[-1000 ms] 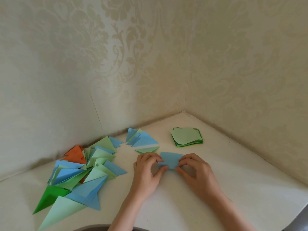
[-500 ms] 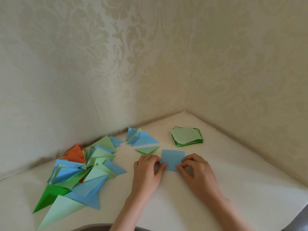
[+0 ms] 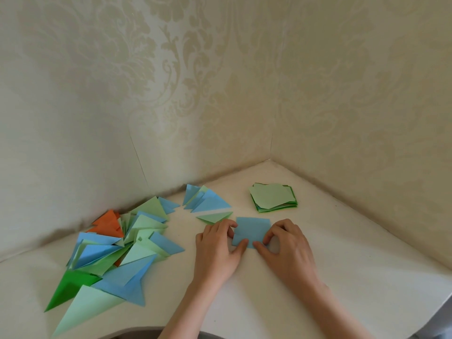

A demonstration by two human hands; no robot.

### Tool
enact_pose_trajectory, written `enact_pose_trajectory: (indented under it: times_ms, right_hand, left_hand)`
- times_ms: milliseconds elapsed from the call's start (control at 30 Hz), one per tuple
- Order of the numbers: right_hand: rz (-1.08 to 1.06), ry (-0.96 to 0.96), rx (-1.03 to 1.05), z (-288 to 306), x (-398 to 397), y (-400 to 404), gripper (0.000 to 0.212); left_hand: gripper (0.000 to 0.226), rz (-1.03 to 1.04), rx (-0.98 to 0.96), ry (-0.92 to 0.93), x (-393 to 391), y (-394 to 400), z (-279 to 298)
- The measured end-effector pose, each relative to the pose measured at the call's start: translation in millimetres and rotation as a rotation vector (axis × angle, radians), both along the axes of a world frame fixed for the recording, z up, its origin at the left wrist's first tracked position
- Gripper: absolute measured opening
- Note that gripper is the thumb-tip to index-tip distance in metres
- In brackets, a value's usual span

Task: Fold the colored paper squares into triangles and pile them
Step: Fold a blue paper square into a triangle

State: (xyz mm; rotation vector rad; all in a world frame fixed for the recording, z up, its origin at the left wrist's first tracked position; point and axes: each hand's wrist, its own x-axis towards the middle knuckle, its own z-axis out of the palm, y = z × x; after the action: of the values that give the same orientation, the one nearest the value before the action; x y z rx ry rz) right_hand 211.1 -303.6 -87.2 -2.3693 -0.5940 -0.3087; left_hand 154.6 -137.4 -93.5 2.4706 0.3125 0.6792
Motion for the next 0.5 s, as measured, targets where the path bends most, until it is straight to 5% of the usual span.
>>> enact_pose_trajectory:
  times_ms: [500]
  right_hand:
    - [0.026, 0.100, 0.007, 3.0, 0.3, -7.3, 0.028]
  left_hand:
    - [0.027, -0.027, -0.111, -0.050, -3.3, 4.9, 1.2]
